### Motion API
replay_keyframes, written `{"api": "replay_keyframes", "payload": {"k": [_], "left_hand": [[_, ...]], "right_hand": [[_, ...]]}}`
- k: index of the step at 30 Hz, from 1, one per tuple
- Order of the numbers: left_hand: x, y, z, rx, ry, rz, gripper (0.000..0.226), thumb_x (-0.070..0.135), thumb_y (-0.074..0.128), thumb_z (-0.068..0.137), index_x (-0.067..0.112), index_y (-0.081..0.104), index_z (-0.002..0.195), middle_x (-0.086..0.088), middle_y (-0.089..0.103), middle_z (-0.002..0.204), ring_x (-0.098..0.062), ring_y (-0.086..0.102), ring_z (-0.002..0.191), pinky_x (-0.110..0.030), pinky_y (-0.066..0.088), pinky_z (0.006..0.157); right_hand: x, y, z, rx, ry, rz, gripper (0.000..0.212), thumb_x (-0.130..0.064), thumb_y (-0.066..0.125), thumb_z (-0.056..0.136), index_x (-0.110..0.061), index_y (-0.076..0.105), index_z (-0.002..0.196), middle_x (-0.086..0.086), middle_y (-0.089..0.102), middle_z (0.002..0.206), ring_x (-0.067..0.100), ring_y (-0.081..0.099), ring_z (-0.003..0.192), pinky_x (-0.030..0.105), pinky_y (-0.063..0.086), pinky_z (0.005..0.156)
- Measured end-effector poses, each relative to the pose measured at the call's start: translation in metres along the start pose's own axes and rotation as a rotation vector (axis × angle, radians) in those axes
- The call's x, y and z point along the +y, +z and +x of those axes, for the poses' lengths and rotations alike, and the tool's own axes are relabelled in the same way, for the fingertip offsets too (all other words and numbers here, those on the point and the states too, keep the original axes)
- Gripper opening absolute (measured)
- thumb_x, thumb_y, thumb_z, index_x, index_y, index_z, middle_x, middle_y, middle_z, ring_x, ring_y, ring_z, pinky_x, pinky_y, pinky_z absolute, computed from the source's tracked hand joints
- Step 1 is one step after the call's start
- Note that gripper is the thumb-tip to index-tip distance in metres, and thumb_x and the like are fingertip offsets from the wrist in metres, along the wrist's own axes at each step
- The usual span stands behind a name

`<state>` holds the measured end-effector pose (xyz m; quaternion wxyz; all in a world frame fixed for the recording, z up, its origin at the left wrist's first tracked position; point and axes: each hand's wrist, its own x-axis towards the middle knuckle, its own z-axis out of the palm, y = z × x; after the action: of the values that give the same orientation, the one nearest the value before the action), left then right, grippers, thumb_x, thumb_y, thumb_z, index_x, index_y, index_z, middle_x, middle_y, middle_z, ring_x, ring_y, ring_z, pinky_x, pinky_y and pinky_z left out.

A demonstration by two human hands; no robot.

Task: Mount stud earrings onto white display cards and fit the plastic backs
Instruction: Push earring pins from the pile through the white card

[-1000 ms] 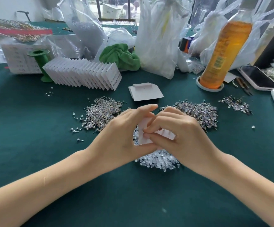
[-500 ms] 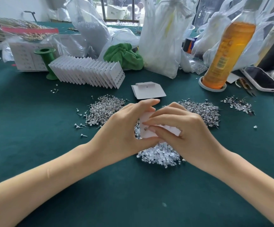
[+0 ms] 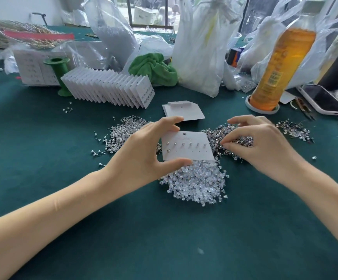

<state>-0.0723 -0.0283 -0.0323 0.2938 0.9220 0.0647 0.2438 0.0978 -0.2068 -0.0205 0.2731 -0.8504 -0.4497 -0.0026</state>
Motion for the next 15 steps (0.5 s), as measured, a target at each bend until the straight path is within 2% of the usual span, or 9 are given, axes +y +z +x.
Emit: {"api": "replay_keyframes", "payload": {"k": [3,5,8,15], "left_hand": [[-0.0017,-0.0001,0.0004,-0.004,0.001,0.010,0.080,0.065,0.067,0.066,0.027,0.045,0.133,0.009,0.063,0.117,-0.004,0.055,0.106,-0.016,0.039,0.094],[-0.0026,-0.0001,-0.0002,-0.013,-0.004,0.018,0.078,0.062,0.067,0.067,0.027,0.045,0.133,0.009,0.062,0.117,-0.003,0.054,0.107,-0.012,0.036,0.095],[-0.0034,-0.0006,-0.0008,-0.025,-0.016,0.035,0.077,0.059,0.067,0.067,0.029,0.044,0.134,0.011,0.061,0.118,-0.001,0.052,0.109,-0.007,0.031,0.096],[-0.0029,-0.0019,-0.0008,-0.038,-0.021,0.040,0.075,0.054,0.071,0.068,0.028,0.045,0.134,0.009,0.061,0.119,0.002,0.049,0.107,-0.003,0.029,0.094]], "right_hand": [[-0.0021,0.0003,-0.0009,-0.013,-0.029,-0.044,0.014,-0.028,0.076,0.077,-0.040,0.069,0.073,-0.007,0.059,0.125,0.010,0.041,0.111,0.036,0.029,0.100],[-0.0030,-0.0010,-0.0021,-0.057,-0.031,-0.077,0.003,-0.036,0.073,0.075,-0.039,0.072,0.074,-0.009,0.056,0.130,0.012,0.039,0.121,0.032,0.022,0.102],[-0.0025,-0.0002,-0.0036,-0.112,-0.037,-0.139,0.005,-0.039,0.073,0.076,-0.038,0.074,0.081,-0.011,0.051,0.137,0.012,0.035,0.129,0.024,0.013,0.097],[-0.0036,0.0058,-0.0044,-0.066,-0.059,-0.206,0.002,-0.031,0.077,0.077,-0.031,0.075,0.078,-0.008,0.059,0.129,0.017,0.042,0.122,0.035,0.022,0.097]]}}
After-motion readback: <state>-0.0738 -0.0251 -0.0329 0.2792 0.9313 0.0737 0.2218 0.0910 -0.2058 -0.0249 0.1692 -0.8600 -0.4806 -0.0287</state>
